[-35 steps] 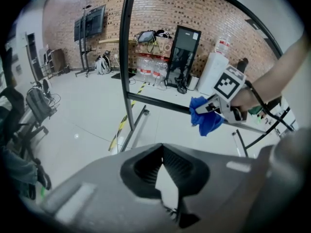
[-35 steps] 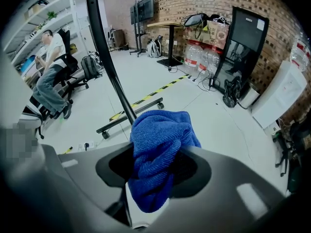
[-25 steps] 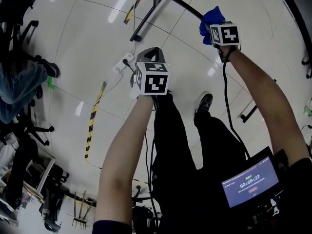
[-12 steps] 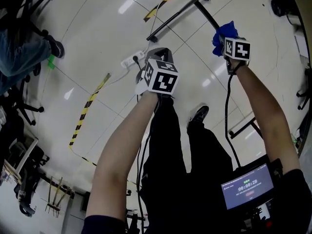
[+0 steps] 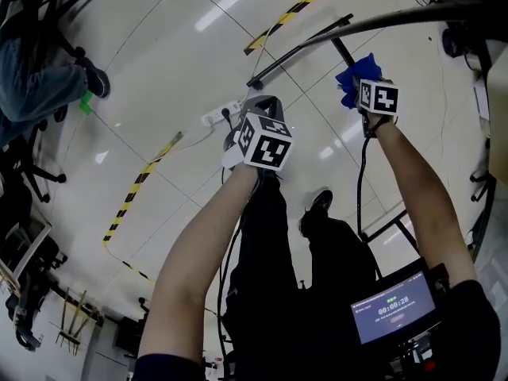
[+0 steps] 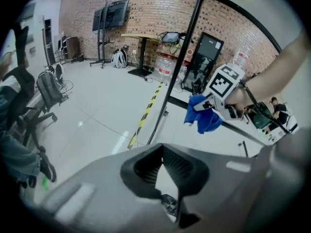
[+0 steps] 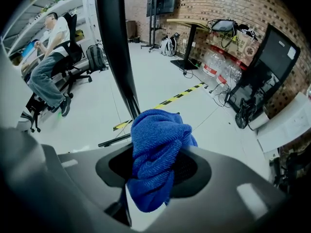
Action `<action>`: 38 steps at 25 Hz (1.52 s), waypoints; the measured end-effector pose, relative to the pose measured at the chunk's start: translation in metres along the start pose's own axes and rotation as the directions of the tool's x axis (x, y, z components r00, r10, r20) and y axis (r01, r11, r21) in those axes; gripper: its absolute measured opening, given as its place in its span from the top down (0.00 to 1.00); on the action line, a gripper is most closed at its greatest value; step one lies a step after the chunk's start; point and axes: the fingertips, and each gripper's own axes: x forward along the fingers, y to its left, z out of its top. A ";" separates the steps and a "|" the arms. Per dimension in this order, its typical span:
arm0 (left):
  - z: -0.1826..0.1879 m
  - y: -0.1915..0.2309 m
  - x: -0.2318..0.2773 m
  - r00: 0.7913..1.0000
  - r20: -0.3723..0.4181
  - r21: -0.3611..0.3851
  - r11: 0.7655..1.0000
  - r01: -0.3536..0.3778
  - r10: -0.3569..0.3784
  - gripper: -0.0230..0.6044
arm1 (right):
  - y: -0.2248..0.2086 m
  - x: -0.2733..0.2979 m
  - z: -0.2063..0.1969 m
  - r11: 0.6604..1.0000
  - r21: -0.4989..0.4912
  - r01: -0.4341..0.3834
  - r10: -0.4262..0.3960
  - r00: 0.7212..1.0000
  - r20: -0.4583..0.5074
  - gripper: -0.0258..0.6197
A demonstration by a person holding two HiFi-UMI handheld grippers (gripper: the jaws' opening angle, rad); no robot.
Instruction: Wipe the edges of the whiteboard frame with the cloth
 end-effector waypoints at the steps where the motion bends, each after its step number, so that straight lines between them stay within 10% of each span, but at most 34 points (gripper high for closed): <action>1: 0.001 0.004 0.000 1.000 -0.001 -0.004 1.000 -0.002 0.002 0.96 | 0.001 0.001 0.003 1.000 -0.008 0.007 -0.007 1.000 -0.006 0.66; 23: 0.025 0.000 0.013 1.000 0.005 -0.051 0.998 -0.023 0.023 0.96 | 0.037 0.016 0.057 0.966 -0.259 -0.021 0.019 1.000 -0.011 0.66; 33: 0.058 0.016 0.020 0.999 -0.003 0.044 0.998 0.048 -0.048 0.96 | 0.059 0.009 0.087 0.936 -0.350 0.029 -0.017 0.999 0.036 0.66; 38: 0.081 0.003 0.018 0.991 0.035 0.220 0.968 0.118 -0.129 0.93 | 0.060 0.009 0.079 0.957 -0.285 -0.053 0.064 0.998 0.027 0.66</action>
